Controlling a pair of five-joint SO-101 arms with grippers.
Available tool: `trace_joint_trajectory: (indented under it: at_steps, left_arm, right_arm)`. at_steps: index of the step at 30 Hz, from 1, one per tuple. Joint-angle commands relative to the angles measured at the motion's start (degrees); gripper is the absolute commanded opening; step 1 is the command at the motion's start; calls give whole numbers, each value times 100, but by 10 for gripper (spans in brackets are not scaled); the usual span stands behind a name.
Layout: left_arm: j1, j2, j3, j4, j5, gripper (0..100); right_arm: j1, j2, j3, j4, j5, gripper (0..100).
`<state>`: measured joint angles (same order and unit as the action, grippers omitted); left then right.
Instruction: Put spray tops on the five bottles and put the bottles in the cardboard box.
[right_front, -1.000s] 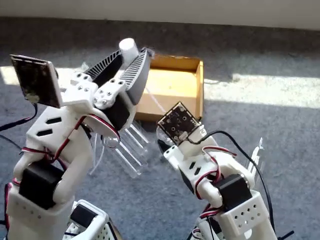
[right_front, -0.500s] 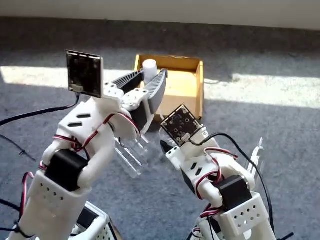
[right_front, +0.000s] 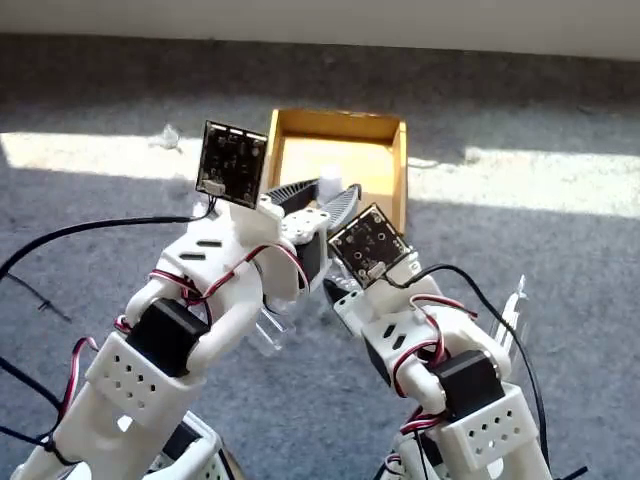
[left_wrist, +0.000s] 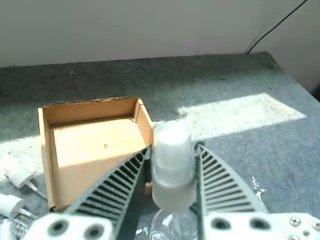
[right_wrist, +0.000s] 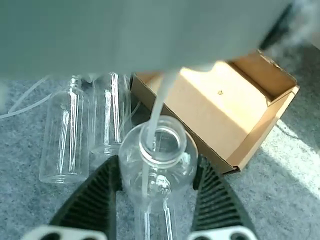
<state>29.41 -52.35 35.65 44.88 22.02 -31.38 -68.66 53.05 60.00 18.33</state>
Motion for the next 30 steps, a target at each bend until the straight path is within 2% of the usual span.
trace_joint_trajectory:
  at_steps: [1, 8, 15, 22, 27, 30]
  left_arm:
    - [171, -31, 119, -114, -316, 103]
    - [426, -31, 92, -88, -598, 201]
    - [84, -40, 75, -79, -1064, 207]
    - [-1481, -40, -611, 308, -1055, 207]
    - [-2879, -40, -866, 1011, -1064, 204]
    - [-3345, -40, -567, 1407, -1064, 207]
  right_arm:
    - [75, -40, -57, -145, -97, 5]
    - [75, -40, -48, -259, -114, 5]
    - [75, -31, -48, -268, -281, 5]
    - [180, -13, -48, -470, -290, 5]
    - [1156, 242, -347, -725, -545, 5]
    - [1393, 1042, -945, -734, -580, 5]
